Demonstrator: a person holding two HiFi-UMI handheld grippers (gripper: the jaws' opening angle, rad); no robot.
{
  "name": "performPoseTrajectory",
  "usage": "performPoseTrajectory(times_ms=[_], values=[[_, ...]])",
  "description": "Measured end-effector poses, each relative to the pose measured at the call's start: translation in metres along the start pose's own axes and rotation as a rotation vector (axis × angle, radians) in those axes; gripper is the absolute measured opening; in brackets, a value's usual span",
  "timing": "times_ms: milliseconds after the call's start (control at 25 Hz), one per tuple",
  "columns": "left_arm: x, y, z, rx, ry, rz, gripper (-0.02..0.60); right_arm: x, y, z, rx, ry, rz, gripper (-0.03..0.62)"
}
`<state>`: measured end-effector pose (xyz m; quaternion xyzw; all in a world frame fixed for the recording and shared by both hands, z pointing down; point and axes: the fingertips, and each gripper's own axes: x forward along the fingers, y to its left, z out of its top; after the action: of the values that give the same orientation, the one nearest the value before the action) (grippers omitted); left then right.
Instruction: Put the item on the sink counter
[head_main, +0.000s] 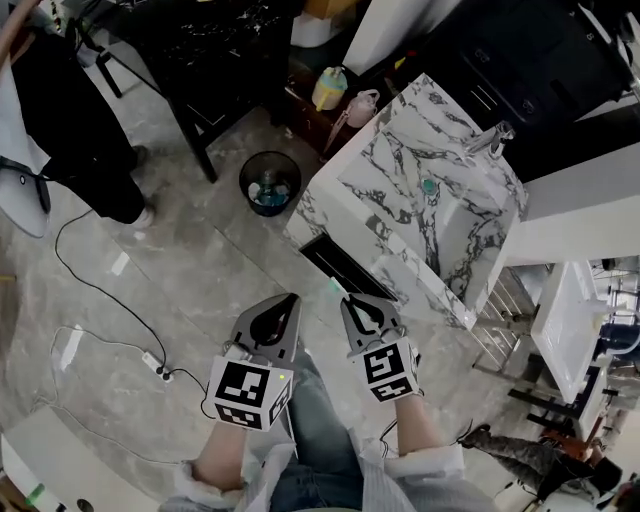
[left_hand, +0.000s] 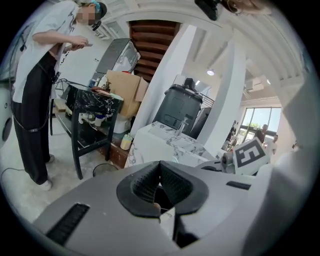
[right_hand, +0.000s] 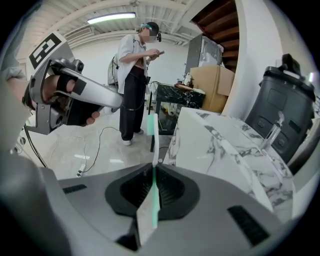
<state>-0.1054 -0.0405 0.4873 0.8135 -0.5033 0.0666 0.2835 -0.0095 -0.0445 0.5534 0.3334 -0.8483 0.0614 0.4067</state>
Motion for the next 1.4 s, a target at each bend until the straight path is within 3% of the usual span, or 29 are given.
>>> performPoseTrajectory(times_ms=[440, 720, 1160, 1400], values=[[0.047, 0.041, -0.107, -0.008, 0.025, -0.024, 0.015, 0.096, -0.007, -0.078, 0.007, 0.027, -0.069, 0.031], [0.063, 0.071, -0.156, -0.004, 0.023, -0.006, 0.015, 0.150, -0.001, -0.130, -0.062, 0.082, -0.104, 0.031], [0.077, 0.093, -0.197, 0.008, 0.028, -0.015, 0.015, 0.221, -0.024, -0.193, -0.176, 0.191, -0.171, 0.031], [0.088, 0.105, -0.210, 0.008, 0.033, -0.018, 0.015, 0.248, -0.047, -0.212, -0.154, 0.227, -0.207, 0.031]])
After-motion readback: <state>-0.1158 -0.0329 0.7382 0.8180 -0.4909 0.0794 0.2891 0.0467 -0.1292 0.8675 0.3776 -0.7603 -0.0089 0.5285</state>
